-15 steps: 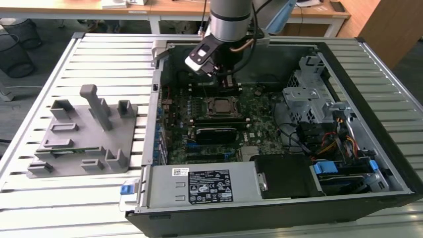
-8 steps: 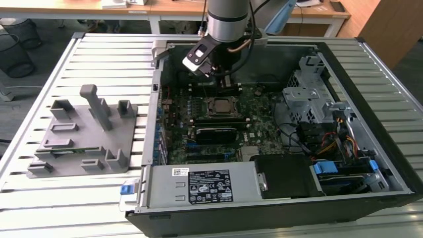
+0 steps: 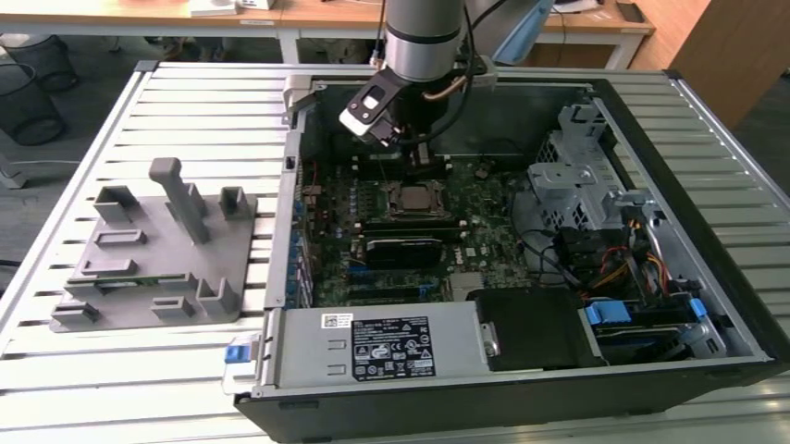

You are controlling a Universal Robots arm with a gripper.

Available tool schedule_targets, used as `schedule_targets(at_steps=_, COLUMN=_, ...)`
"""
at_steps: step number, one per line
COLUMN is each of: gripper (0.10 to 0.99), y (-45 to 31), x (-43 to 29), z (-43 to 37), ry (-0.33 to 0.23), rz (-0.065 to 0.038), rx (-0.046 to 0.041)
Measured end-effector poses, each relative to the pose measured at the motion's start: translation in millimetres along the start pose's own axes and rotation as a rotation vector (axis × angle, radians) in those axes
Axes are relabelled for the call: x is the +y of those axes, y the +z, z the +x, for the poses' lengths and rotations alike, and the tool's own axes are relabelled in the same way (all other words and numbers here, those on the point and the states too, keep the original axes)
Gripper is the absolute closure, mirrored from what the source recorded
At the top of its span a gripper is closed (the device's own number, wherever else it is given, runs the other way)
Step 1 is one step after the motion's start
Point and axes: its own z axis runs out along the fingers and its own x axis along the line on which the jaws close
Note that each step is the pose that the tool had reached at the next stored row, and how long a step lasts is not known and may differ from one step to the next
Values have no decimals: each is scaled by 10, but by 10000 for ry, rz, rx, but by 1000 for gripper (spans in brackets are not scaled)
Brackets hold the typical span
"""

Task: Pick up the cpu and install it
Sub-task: 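Close the cpu cover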

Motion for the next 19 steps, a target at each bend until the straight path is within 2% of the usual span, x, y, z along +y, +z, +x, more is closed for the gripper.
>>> schedule_targets(at_steps=10, gripper=980, y=33, x=-14, z=2, ry=1, rz=0, rx=-1)
schedule_targets(at_steps=19, gripper=980, y=82, x=-87, z=10, ry=1, rz=1, rx=-9)
